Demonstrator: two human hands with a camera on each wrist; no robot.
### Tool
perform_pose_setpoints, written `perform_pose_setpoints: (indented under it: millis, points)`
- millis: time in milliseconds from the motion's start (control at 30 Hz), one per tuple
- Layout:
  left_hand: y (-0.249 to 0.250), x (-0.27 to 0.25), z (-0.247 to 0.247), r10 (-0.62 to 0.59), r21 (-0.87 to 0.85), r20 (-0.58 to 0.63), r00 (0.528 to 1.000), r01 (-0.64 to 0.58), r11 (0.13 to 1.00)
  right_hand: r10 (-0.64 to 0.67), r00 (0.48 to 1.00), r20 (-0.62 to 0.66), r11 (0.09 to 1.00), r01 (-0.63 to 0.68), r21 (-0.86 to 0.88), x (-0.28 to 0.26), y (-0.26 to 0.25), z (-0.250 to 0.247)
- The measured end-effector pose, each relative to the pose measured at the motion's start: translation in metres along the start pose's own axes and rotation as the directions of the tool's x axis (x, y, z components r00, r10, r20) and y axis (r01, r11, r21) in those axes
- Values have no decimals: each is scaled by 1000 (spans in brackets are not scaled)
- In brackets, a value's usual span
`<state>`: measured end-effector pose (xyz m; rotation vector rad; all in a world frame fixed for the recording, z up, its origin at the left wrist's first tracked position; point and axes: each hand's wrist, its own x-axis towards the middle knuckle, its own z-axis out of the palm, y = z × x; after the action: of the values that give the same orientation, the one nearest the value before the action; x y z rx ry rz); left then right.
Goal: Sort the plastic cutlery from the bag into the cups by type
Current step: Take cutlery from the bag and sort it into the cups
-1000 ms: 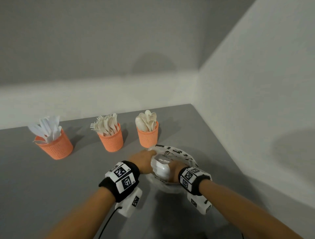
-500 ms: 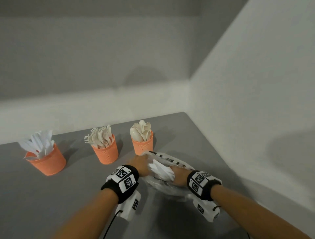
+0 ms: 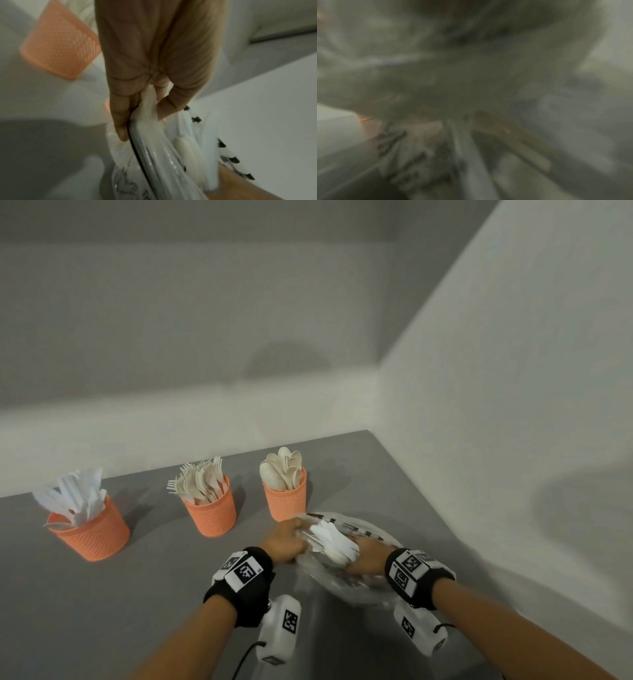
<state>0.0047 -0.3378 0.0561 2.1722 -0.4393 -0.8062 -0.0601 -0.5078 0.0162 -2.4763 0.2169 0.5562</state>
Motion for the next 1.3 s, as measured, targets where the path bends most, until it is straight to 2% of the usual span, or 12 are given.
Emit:
perform_pose_setpoints:
  millis: [167, 300, 400, 600, 700, 833, 933, 1033, 1133, 1200, 1233, 1300]
  points:
    - [0, 14, 10, 103, 34, -99, 990, -100, 994, 31, 997, -74, 999, -32, -9, 3, -2, 2]
    - [-4, 19, -1, 119, 308, -252, 960, -37, 951, -9, 998, -56, 992, 16, 127, -7, -7, -8]
    - [-7, 18, 2, 95, 479, -209, 973, 18, 878, -17, 996, -88, 987, 30, 157, -8, -7, -19]
    - [2, 23, 23, 77, 485, -190, 979, 26, 874, -42, 970, -238, 945, 116, 307, -9, -16, -42]
    - [12, 28, 28, 128, 470, -207, 970, -16, 882, -57, 968, -245, 867, 169, 468, -17, -26, -60]
    - [23, 40, 31, 197, 458, -239, 951, -68, 886, -3, 933, -361, 744, 243, 623, -19, -31, -85]
    - [25, 48, 32, 223, 417, -211, 952, -118, 901, 67, 895, -441, 584, 324, 745, -17, -28, -97]
    - [23, 54, 29, 240, 362, -197, 950, -157, 919, 145, 858, -493, 507, 364, 782, -12, -26, -98]
    - [26, 49, 21, 347, 247, -352, 869, -271, 930, 247, 820, -516, 438, 380, 815, -6, -26, -97]
    - [30, 42, 13, 358, 46, -519, 776, -392, 919, 279, 817, -505, 393, 383, 836, -5, -31, -96]
    - [32, 38, 8, 309, -107, -558, 770, -436, 894, 275, 822, -500, 373, 388, 843, -4, -35, -97]
    - [38, 27, -1, 177, -418, -525, 832, -434, 798, 253, 828, -500, 352, 403, 845, -3, -49, -98]
